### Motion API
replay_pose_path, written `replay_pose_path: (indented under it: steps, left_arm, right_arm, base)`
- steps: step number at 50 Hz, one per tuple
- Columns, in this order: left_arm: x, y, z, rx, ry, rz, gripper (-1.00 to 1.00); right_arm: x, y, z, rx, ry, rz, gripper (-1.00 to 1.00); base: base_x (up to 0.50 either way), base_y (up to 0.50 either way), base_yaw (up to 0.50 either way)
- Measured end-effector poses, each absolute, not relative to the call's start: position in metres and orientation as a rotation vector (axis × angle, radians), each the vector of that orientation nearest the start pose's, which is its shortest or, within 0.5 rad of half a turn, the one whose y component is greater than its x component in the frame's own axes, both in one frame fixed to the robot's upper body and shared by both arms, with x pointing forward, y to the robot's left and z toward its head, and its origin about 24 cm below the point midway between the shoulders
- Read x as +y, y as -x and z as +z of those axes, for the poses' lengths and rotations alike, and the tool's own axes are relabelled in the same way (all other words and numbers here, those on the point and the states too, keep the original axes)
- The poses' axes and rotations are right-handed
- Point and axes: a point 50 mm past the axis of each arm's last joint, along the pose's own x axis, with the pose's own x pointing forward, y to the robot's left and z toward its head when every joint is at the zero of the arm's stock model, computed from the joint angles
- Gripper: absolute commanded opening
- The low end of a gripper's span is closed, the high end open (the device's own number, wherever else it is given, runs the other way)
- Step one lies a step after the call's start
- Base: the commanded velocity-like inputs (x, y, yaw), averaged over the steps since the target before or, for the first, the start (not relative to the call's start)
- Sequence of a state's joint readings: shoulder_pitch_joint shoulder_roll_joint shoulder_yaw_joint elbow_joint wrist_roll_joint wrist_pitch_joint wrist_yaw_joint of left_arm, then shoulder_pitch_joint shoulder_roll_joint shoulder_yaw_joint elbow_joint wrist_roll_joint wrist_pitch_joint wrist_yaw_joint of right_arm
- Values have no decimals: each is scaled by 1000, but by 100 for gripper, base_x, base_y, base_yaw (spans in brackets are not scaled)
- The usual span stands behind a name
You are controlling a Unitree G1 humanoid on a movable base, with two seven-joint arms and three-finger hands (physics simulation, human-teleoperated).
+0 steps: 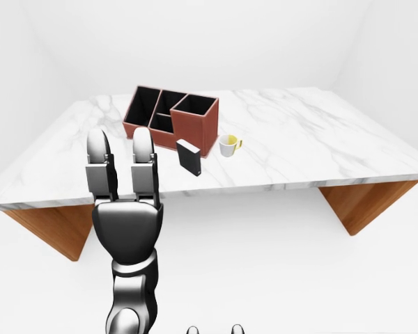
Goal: Pick up the book and place it in the right compartment of the caddy.
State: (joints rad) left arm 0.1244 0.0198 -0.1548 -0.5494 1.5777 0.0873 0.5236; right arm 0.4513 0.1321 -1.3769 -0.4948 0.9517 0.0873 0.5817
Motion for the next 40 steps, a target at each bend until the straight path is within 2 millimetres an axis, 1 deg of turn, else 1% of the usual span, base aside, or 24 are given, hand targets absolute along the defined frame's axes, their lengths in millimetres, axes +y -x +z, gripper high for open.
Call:
replay_pose_path:
  steps: [40]
  left_arm:
    - [133, -197, 155, -743, -1407, 703, 100]
  right_arm:
    - [-341, 12, 126, -534, -140, -671, 100]
  base:
    - [0, 0, -23]
